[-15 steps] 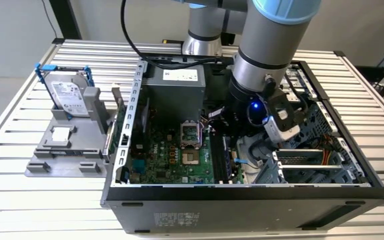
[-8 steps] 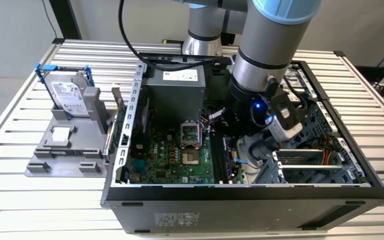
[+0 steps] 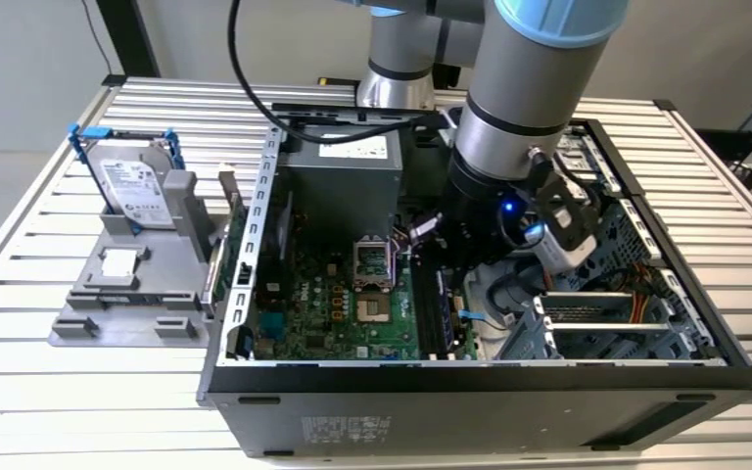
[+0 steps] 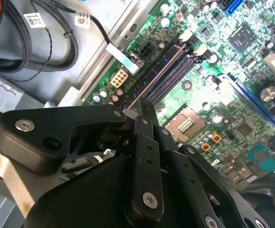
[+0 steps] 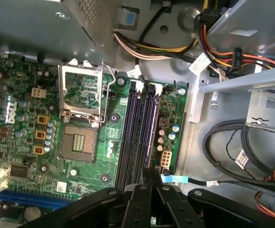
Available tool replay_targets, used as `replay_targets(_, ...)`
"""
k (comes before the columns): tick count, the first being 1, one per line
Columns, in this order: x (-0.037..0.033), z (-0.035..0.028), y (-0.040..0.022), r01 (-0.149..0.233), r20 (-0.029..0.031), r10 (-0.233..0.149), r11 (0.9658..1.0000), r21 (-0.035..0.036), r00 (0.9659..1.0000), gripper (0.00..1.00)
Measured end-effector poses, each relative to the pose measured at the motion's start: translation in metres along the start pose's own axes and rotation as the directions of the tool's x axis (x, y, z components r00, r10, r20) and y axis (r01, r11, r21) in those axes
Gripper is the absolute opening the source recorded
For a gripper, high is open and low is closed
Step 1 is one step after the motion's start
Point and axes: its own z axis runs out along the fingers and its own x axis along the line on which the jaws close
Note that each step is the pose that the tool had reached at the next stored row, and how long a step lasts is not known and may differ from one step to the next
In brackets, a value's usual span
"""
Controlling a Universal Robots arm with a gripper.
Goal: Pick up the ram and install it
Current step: 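Insert the ram into the slot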
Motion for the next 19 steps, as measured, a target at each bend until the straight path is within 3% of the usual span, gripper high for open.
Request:
replay_targets(5, 0.0000, 0.0000, 0.0000, 0.048, 0.0006, -0.048, 0.9988, 0.0001, 0.9988, 0.00)
replay_targets(10, 0.0000, 0.0000, 0.0000, 0.094, 0.0011, -0.094, 0.9956, 0.0002, 0.9956, 0.00)
replay_targets(14, 0.0000, 0.0000, 0.0000, 0.131, 0.0016, -0.131, 0.9914, 0.0002, 0.9914, 0.00)
replay_targets(19, 0.0000, 0.0000, 0.0000, 0.180, 0.0021, -0.180, 0.9837, 0.0004, 0.9837, 0.00)
